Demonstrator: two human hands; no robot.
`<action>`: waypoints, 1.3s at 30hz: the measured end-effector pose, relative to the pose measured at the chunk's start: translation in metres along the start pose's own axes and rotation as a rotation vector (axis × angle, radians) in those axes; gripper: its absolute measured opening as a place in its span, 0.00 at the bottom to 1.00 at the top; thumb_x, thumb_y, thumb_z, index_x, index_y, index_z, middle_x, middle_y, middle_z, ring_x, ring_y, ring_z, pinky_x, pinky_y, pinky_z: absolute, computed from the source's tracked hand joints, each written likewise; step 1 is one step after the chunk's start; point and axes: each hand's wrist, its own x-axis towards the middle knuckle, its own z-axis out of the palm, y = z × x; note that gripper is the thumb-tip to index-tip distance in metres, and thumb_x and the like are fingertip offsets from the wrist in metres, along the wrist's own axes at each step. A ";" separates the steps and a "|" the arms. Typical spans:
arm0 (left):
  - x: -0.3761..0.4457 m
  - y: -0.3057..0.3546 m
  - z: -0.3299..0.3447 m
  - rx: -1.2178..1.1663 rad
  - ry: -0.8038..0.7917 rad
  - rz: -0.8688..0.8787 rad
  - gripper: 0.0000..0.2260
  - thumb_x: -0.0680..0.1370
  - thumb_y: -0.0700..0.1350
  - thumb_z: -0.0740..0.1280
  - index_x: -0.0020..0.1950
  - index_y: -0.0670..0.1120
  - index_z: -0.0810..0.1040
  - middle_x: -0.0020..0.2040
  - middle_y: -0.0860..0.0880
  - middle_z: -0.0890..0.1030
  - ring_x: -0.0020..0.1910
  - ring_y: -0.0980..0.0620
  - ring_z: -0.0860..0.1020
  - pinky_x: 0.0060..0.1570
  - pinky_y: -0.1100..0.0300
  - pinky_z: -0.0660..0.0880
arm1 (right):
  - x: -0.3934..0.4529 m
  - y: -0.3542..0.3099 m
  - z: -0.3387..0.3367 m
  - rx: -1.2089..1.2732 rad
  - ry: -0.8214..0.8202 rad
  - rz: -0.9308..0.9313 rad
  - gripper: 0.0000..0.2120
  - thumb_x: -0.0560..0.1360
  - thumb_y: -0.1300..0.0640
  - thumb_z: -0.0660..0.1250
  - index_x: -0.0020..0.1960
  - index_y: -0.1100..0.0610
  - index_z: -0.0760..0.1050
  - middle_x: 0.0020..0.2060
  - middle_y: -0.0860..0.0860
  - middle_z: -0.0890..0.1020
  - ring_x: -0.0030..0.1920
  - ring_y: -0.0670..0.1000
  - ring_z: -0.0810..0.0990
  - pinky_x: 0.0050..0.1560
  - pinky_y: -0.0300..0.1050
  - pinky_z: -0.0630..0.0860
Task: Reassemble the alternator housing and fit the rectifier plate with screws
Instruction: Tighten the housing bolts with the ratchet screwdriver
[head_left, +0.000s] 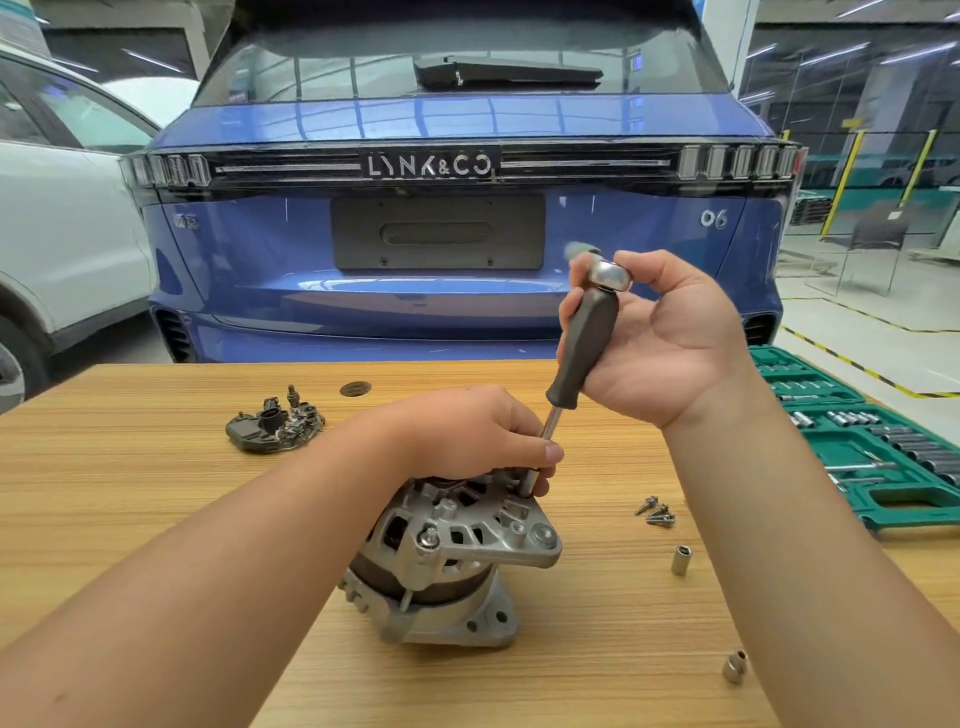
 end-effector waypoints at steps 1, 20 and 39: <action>0.000 0.000 0.000 -0.006 0.001 0.000 0.14 0.83 0.60 0.63 0.46 0.57 0.85 0.44 0.66 0.85 0.40 0.70 0.79 0.43 0.61 0.70 | 0.000 0.000 0.001 0.030 0.035 -0.023 0.12 0.72 0.61 0.67 0.55 0.60 0.76 0.38 0.49 0.80 0.36 0.49 0.77 0.48 0.40 0.76; 0.006 -0.001 0.001 -0.020 0.013 -0.041 0.17 0.83 0.62 0.60 0.47 0.57 0.84 0.46 0.64 0.86 0.44 0.66 0.82 0.50 0.58 0.73 | 0.024 0.041 -0.022 -0.632 -0.082 -0.819 0.17 0.80 0.43 0.57 0.59 0.43 0.82 0.47 0.41 0.81 0.44 0.50 0.75 0.43 0.48 0.74; 0.004 0.001 0.001 0.062 -0.004 -0.009 0.16 0.83 0.63 0.60 0.44 0.60 0.84 0.42 0.68 0.82 0.39 0.69 0.77 0.43 0.59 0.68 | 0.011 0.013 -0.007 -0.711 0.215 -0.576 0.10 0.79 0.54 0.68 0.59 0.56 0.80 0.29 0.49 0.80 0.27 0.50 0.77 0.33 0.42 0.76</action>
